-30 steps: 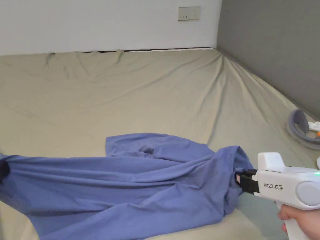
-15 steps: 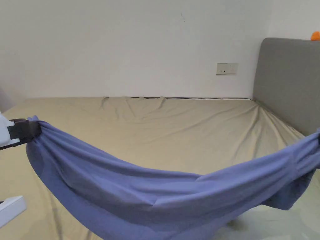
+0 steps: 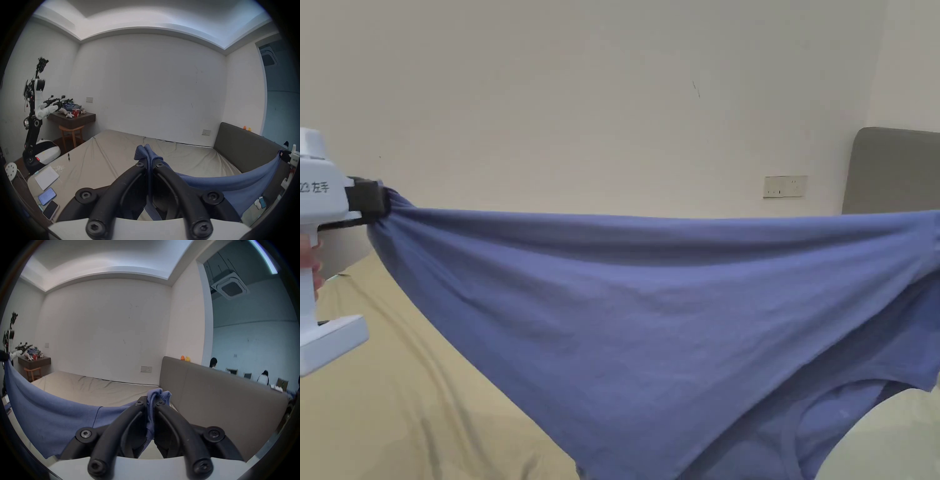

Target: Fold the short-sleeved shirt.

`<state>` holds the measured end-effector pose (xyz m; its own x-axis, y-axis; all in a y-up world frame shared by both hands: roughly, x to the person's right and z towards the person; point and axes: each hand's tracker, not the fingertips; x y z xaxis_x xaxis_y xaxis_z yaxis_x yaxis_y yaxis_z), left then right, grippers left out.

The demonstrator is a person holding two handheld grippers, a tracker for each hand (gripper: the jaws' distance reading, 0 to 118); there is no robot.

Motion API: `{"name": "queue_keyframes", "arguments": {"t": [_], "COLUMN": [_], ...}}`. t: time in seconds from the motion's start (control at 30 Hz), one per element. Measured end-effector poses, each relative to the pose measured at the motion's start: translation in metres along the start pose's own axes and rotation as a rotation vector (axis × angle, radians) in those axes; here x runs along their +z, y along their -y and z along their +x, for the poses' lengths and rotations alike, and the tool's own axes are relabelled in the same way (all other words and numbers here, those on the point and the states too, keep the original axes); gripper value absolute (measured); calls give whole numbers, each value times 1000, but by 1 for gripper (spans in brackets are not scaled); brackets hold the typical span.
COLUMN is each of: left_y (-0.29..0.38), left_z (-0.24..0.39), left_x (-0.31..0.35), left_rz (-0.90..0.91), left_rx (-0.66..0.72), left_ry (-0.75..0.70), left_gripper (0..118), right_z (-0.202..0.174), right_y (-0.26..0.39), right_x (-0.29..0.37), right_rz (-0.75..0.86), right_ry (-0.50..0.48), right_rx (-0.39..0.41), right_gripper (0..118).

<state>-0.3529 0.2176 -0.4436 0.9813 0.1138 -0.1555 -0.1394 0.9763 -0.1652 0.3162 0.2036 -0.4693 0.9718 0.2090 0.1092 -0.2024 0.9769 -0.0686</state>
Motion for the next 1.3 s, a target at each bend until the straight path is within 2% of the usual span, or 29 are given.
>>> {"name": "queue_keyframes", "arguments": {"t": [0.1, 0.17, 0.23, 0.37, 0.5, 0.6, 0.67, 0.83, 0.9, 1.0, 1.07, 1.13, 1.3], "left_y": [-17, -26, -35, -54, -65, -60, -48, -30, -18, 13, 37, 62, 125], "left_z": [13, 21, 30, 45, 56, 64, 70, 67, 66, 63, 63, 64, 57], "left_x": [-29, -51, -75, -121, -162, -189, -204, -243, -251, -260, -266, -267, -245], "left_rz": [-1, 15, 16, 33, 67, 123, 126, 127, 118, 92, 7, -52, -138], "left_rx": [-44, -54, -68, -61, -123, -141, -150, -118, -120, -157, -197, -235, -171], "left_ry": [-21, -36, -69, -85, -123, -156, -169, -194, -189, -187, -204, -195, -146], "left_gripper": [2, 2, 2, 2, 2, 2, 2, 2, 2, 2, 2, 2, 2], "right_z": [-18, -27, -34, -41, -44, -48, -55, -69, -73, -78, -80, -81, -81], "right_y": [-20, -32, -45, -75, -99, -103, -97, -78, -64, -32, -4, 24, 96], "right_x": [-26, -53, -80, -129, -166, -189, -206, -229, -237, -245, -243, -241, -215], "right_rz": [2, 21, 27, 63, 93, 141, 130, 154, 135, 110, 69, 42, -68], "right_ry": [12, 48, 76, 145, 173, 182, 192, 191, 181, 155, 134, 119, 77], "right_rx": [20, 67, 72, 30, 30, -4, 24, -3, 16, 21, -9, -5, -10], "right_gripper": [5, 5, 5, 5, 5, 5, 5, 5, 5, 5, 5, 5, 5]}}
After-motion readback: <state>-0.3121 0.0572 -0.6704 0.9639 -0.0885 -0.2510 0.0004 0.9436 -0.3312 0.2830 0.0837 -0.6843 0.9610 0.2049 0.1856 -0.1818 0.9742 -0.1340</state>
